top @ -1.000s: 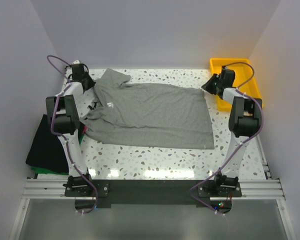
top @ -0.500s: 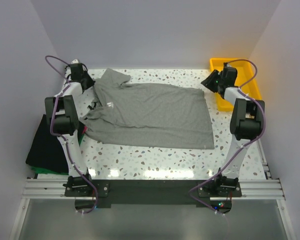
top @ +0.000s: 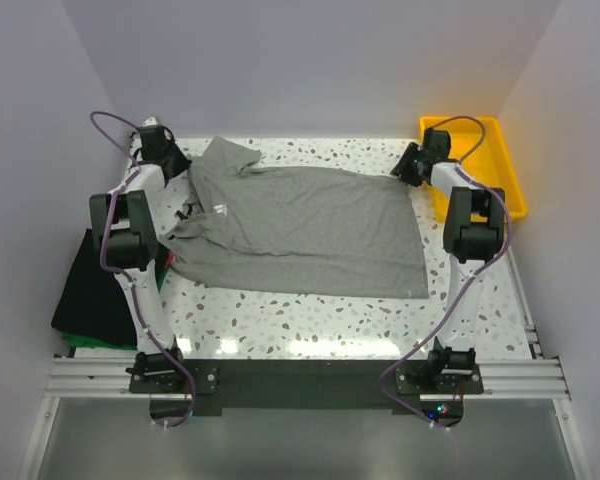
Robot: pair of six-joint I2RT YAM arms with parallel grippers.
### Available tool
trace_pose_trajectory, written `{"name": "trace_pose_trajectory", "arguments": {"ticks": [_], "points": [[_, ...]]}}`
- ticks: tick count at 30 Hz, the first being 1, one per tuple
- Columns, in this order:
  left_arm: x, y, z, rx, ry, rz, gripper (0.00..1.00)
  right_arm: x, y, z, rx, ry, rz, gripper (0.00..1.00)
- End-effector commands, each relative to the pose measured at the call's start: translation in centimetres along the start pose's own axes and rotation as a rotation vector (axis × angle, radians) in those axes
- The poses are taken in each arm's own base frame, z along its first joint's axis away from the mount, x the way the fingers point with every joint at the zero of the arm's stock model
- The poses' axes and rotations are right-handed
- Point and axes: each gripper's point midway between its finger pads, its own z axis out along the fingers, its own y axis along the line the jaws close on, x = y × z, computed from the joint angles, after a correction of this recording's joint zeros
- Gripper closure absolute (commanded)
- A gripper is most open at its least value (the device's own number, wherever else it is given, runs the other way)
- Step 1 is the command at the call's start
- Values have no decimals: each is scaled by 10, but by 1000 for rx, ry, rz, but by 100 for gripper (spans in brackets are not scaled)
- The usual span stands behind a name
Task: Fold and stack the t-shirts
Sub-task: Fold the tshirt
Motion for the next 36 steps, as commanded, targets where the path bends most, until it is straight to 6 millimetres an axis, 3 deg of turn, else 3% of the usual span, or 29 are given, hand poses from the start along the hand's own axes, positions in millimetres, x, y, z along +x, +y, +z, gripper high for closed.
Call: {"name": "trace_pose_trajectory", "arguments": {"ticks": [1,7,10,15,24,28,29,33,36], "points": [[-32,-16,-7,74,-89,-7,92,-2,6,-2,13,4,-27,58],[-36,-21,-10,90,-92,7,92,-12,15,-5,-9,-4,-27,73],[-40,-25,-14,101,-100,14,93,-24,21,-12,-13,-24,-41,91],[-49,-30,-23,108,-117,13,95,-38,24,-30,-24,-59,-43,99],[-58,-33,-41,109,-154,11,96,-55,30,-58,-40,-115,-54,98],[-50,-29,-40,100,-134,8,95,-46,24,-51,-24,-79,-59,76],[-49,-27,-40,93,-137,7,93,-42,22,-50,-15,-64,-58,75],[-57,-15,-45,13,-170,1,70,-30,17,-47,-18,-42,-55,72],[-67,6,-53,-129,-191,-18,52,-28,15,-46,-13,-36,-59,71]]}}
